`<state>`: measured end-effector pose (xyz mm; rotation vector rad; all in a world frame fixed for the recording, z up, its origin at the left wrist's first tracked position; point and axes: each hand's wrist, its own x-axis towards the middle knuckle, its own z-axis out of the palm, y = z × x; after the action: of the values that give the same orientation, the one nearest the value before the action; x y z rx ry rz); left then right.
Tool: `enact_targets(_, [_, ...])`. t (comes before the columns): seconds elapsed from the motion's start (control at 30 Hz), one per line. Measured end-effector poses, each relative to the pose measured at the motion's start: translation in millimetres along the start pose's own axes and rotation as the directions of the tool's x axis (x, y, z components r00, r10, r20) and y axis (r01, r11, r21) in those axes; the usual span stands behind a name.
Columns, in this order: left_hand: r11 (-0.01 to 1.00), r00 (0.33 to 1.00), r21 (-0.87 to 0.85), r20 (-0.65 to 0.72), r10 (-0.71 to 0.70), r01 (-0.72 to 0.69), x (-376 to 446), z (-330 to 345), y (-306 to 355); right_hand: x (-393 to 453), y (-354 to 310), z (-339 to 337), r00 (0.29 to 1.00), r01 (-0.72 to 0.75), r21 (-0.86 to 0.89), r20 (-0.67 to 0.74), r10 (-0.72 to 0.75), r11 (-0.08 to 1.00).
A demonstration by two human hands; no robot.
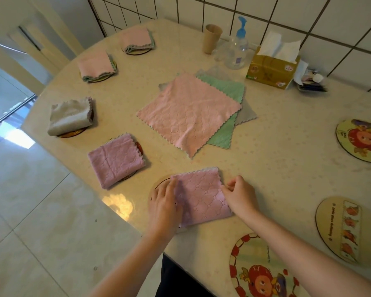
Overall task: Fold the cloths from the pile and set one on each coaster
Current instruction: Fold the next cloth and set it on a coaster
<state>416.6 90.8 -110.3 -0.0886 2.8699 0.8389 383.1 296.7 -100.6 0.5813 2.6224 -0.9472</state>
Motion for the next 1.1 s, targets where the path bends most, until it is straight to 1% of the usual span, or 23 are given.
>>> enact_targets(0.03, [0.97, 0.99, -0.2, 0.005, -0.138, 0.136, -1, -2, 7, -3, 0, -1, 0.998, -0.058, 0.028, 0.037, 0.057, 0.998])
enact_targets(0.07, [0.898, 0.962, -0.351, 0.037, -0.27, 0.265, 1, -4, 12, -5, 0, -1, 0.992, -0.105, 0.039, 0.074, 0.102, 0.994])
enact_targets(0.1, [0.827, 0.928, -0.435, 0.063, -0.368, 0.357, 3, -6, 16, -7, -1, -1, 0.985, -0.143, 0.048, 0.109, 0.137, 0.989])
enact_targets(0.2, [0.697, 0.834, -0.483, 0.151, -0.531, 0.531, 15, -8, 19, -5, -3, -3, 0.968, -0.213, 0.079, 0.153, 0.2, 0.974])
enact_targets(0.27, [0.58, 0.78, -0.556, 0.228, -0.582, 0.595, 23, -8, 21, -3, -5, -7, 0.965, -0.219, 0.102, 0.168, 0.2, 0.97])
enact_targets(0.3, [0.527, 0.763, -0.591, 0.263, -0.59, 0.611, 26, -10, 23, -2, -5, -9, 0.963, -0.226, 0.131, 0.177, 0.201, 0.965])
enact_targets(0.4, [0.439, 0.742, -0.629, 0.365, -0.562, 0.642, 33, -16, 26, -2, -6, -15, 0.944, -0.294, 0.254, 0.229, 0.238, 0.921])
enact_targets(0.47, [0.397, 0.735, -0.648, 0.405, -0.543, 0.65, 35, -23, 26, -4, -8, -17, 0.934, -0.312, 0.311, 0.276, 0.229, 0.898])
enact_targets(0.53, [0.389, 0.745, -0.671, 0.386, -0.545, 0.632, 33, -34, 22, -7, -10, -16, 0.931, -0.294, 0.381, 0.321, 0.173, 0.877])
enact_targets(0.6, [0.38, 0.758, -0.699, 0.364, -0.541, 0.606, 26, -44, 11, -14, -15, -12, 0.935, -0.227, 0.396, 0.343, 0.086, 0.889])
enact_targets(0.67, [0.36, 0.756, -0.713, 0.363, -0.545, 0.602, 16, -52, -5, -20, -21, 0, 0.939, -0.164, 0.394, 0.343, 0.021, 0.904])
enact_targets(0.73, [0.353, 0.737, -0.709, 0.346, -0.58, 0.61, 7, -56, -22, -24, -29, 14, 0.938, -0.129, 0.392, 0.346, -0.016, 0.911])
enact_targets(0.87, [0.369, 0.718, -0.695, 0.304, -0.626, 0.617, -1, -54, -43, -28, -37, 38, 0.95, -0.058, 0.307, 0.308, -0.042, 0.95])
enact_targets(0.97, [0.453, 0.729, -0.641, 0.256, -0.635, 0.619, -1, -47, -48, -26, -38, 44, 0.965, -0.019, 0.213, 0.26, -0.038, 0.977])
enact_targets(1.03, [0.536, 0.752, -0.591, 0.196, -0.629, 0.603, 1, -44, -48, -25, -38, 44, 0.972, 0.011, 0.16, 0.23, -0.048, 0.987])
enact_targets(1.1, [0.647, 0.784, -0.499, 0.116, -0.609, 0.577, 3, -46, -48, -25, -39, 42, 0.972, 0.044, 0.105, 0.226, -0.067, 0.993])
